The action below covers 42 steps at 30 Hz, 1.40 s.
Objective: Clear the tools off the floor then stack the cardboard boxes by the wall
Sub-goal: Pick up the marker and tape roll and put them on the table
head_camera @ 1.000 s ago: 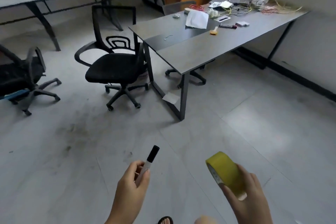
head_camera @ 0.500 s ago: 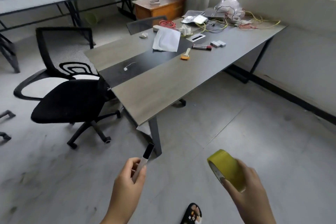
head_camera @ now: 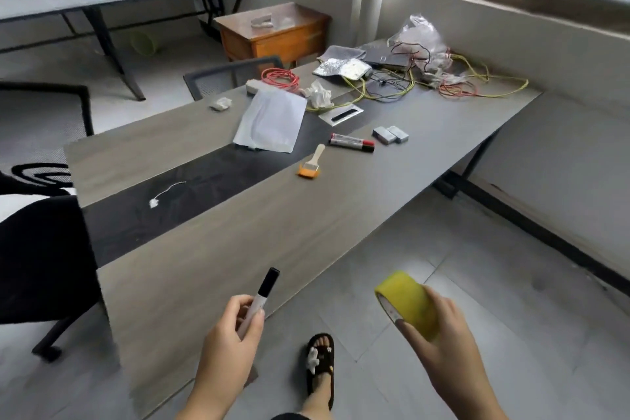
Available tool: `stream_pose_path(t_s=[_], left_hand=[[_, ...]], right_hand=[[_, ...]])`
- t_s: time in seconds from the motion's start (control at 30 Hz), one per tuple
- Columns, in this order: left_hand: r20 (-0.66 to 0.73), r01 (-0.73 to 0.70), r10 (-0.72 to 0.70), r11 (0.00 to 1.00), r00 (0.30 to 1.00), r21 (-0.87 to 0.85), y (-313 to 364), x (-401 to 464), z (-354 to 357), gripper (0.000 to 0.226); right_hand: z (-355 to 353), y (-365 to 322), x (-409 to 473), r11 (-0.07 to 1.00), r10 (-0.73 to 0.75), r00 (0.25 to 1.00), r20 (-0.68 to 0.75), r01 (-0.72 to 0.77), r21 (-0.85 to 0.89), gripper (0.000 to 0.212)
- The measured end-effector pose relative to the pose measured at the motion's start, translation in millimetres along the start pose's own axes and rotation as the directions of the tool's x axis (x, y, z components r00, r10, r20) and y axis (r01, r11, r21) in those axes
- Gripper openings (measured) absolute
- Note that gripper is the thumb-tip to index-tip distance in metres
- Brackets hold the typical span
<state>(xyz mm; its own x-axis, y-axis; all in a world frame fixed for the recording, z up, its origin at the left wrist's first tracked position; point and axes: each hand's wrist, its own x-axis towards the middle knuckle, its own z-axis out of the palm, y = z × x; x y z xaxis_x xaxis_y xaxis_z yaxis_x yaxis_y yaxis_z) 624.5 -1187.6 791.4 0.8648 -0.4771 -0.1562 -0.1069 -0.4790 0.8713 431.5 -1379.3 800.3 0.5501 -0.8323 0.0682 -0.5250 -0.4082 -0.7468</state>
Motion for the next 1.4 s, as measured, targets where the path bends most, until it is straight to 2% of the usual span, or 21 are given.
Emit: stream_pose_path(t_s=[0.27,0.4,0.57,0.67,0.77,0.87,0.93,1.03,1.13,1.2,1.3,1.4], left_hand=[[0.129,-0.129,0.109,0.978,0.986,0.165,83.7,188.3,73.1,0.011],[0.170,-0.162,0.124,0.959,0.978,0.231,110.4,261.5,111.1,0.002],[0.157,-0.191,0.150,0.938,0.976,0.291,127.2,336.0,172.1,0.007],[0.145,-0.256,0.214,0.870,0.966,0.422,127.6,371.3,209.7,0.012],[0.196,-0.375,0.323,0.732,0.926,0.569,128.5,400.5,241.3,0.033],[0.261,-0.404,0.317,0.586,0.912,0.702,132.2,423.7,264.8,0.050],[0.278,-0.405,0.306,0.518,0.910,0.753,131.6,434.4,275.4,0.049],[0.290,-0.388,0.271,0.457,0.918,0.800,126.3,440.2,286.4,0.044],[0.240,-0.342,0.265,0.467,0.934,0.815,116.1,438.3,298.4,0.047],[0.179,-0.297,0.274,0.489,0.945,0.820,111.6,434.9,306.0,0.056],[0.096,-0.222,0.251,0.538,0.963,0.813,110.0,428.4,310.8,0.073],[0.056,-0.168,0.211,0.562,0.976,0.810,110.6,418.4,309.3,0.081]], right_hand=[[-1.9,-2.4,192.3,0.999,0.037,0.998,0.059,-0.037,-0.010,0.057],[-2.2,0.4,273.1,0.998,0.054,0.989,0.137,-0.052,-0.020,0.055],[3.8,14.8,381.3,0.995,0.085,0.958,0.274,-0.093,0.020,0.050],[5.1,23.8,446.1,0.969,0.155,0.909,0.387,-0.216,0.120,0.051],[4.2,24.5,502.7,0.952,0.131,0.880,0.457,-0.240,0.189,0.050],[8.6,26.3,549.1,0.955,0.088,0.857,0.508,-0.218,0.203,0.032],[13.5,29.4,573.6,0.968,0.036,0.848,0.529,-0.162,0.194,0.025],[21.1,26.7,603.8,0.987,-0.033,0.823,0.567,-0.062,0.147,0.029],[40.7,23.9,628.7,0.990,-0.142,0.781,0.608,0.113,0.086,0.036],[60.9,22.9,641.4,0.960,-0.248,0.730,0.637,0.272,0.063,0.039],[98.4,27.0,655.4,0.810,-0.454,0.643,0.617,0.586,-0.016,0.036],[131.6,46.3,660.1,0.615,-0.568,0.555,0.608,0.777,-0.135,0.043]])
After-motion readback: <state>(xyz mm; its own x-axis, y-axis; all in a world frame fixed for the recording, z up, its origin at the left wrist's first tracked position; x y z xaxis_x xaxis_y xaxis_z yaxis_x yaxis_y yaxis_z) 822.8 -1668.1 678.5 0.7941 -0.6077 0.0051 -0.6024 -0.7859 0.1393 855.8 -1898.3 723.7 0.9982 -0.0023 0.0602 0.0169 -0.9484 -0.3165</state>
